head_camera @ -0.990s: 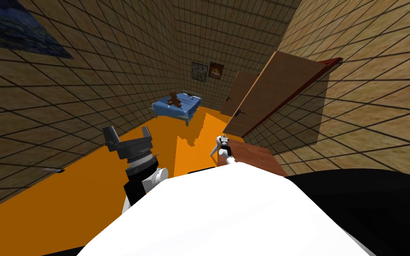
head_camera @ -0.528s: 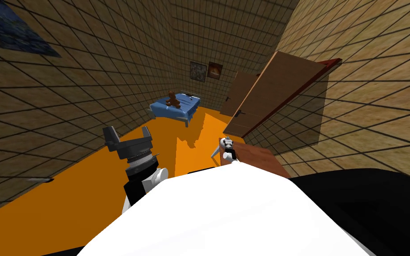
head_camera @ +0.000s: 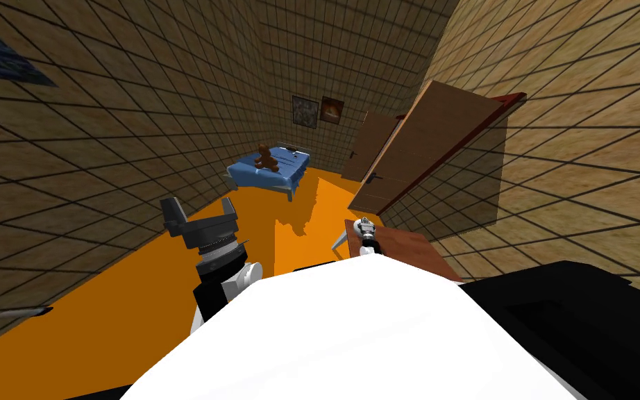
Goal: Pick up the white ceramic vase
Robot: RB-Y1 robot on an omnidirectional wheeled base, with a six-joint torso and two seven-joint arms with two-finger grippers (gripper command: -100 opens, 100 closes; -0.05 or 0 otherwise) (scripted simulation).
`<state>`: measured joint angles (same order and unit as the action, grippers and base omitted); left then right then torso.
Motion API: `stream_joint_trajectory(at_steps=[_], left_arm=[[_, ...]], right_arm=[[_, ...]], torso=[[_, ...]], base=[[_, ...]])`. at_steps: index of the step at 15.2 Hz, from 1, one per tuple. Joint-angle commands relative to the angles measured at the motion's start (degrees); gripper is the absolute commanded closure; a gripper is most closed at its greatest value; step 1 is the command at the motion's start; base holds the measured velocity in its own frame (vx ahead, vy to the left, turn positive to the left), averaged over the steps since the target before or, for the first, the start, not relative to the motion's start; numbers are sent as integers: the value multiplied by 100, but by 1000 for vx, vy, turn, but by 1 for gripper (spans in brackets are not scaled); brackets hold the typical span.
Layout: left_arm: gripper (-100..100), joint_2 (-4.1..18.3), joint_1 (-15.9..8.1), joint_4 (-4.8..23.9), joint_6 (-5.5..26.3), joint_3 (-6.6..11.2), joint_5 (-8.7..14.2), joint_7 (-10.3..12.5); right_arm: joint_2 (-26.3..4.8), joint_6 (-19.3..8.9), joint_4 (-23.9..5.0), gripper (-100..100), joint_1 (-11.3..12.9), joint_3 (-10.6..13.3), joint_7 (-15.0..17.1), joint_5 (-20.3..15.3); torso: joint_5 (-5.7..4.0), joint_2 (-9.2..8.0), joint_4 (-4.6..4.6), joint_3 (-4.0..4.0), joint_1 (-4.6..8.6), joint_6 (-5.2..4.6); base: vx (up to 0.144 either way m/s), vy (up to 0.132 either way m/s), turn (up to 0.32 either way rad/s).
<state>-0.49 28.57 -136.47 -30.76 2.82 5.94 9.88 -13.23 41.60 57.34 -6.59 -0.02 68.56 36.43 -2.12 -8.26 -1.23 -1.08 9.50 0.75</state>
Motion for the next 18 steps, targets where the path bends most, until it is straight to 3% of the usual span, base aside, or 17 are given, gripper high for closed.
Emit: stream_joint_trajectory(at_steps=[1, 2, 3, 4, 6, 8, 9, 10, 13, 14, 15, 18], left_arm=[[0, 0, 0, 0, 0, 0, 0, 0], [0, 0, -1, 0, 0, 0, 0, 0], [0, 0, -1, 0, 0, 0, 0, 0], [0, 0, 0, 1, 0, 0, 0, 0], [0, 0, 0, 0, 0, 0, 0, 0], [0, 0, -1, 0, 0, 0, 0, 0], [0, 1, -2, 0, 0, 0, 0, 0], [0, 0, 0, 1, 0, 1, 0, 0], [0, 0, -1, 0, 0, 0, 0, 0], [0, 1, -1, 0, 0, 0, 0, 0], [0, 0, 0, 1, 0, 0, 0, 0], [0, 0, -1, 0, 0, 0, 0, 0]], right_arm=[[-70, 110, -80, 100, -113, 35, 286, -31], [-70, 110, -80, 100, -113, 35, 360, -31], [-360, 368, 19, 100, -375, 177, 517, -191], [-461, 391, 19, 100, -431, 177, 641, -191], [-478, 391, 19, 100, -594, 177, 851, -191], [-478, 391, 19, 100, -594, 177, 942, -191], [-755, 644, 118, 100, -873, 318, 1136, -351], [-859, 671, 118, 100, -1007, 318, 1224, -351], [-886, 671, 118, 100, -1075, 318, 1525, -351], [-1172, 924, 217, 100, -1349, 460, 1687, -511], [-1278, 951, 217, 100, -1481, 460, 1795, -511], [-1294, 951, 217, 100, -1556, 460, 2107, -511]], torso=[[0, 0, 0, 0, 0, 0], [-5, -10, 2, 5, 7, 6], [-8, -24, 7, 14, 15, 8], [-4, -13, 10, 12, 5, 3], [1, -2, 9, 6, -17, 5], [-8, -36, 17, 25, 14, 8], [-12, -56, 23, 37, 30, 7], [-8, -53, 24, 38, 20, -5], [-4, -33, 24, 28, 6, 6], [-8, -46, 28, 36, 17, 8], [-5, -39, 28, 34, 10, -1], [-2, -42, 30, 35, -3, 6]], base=[[102, 60, -25], [55, 31, 6], [140, 102, -93], [202, 169, -147], [136, 109, -64], [20, 7, 16], [73, 80, -126], [165, 153, -175], [110, 70, -33], [132, 88, -96], [178, 137, -161], [91, 88, -35]])
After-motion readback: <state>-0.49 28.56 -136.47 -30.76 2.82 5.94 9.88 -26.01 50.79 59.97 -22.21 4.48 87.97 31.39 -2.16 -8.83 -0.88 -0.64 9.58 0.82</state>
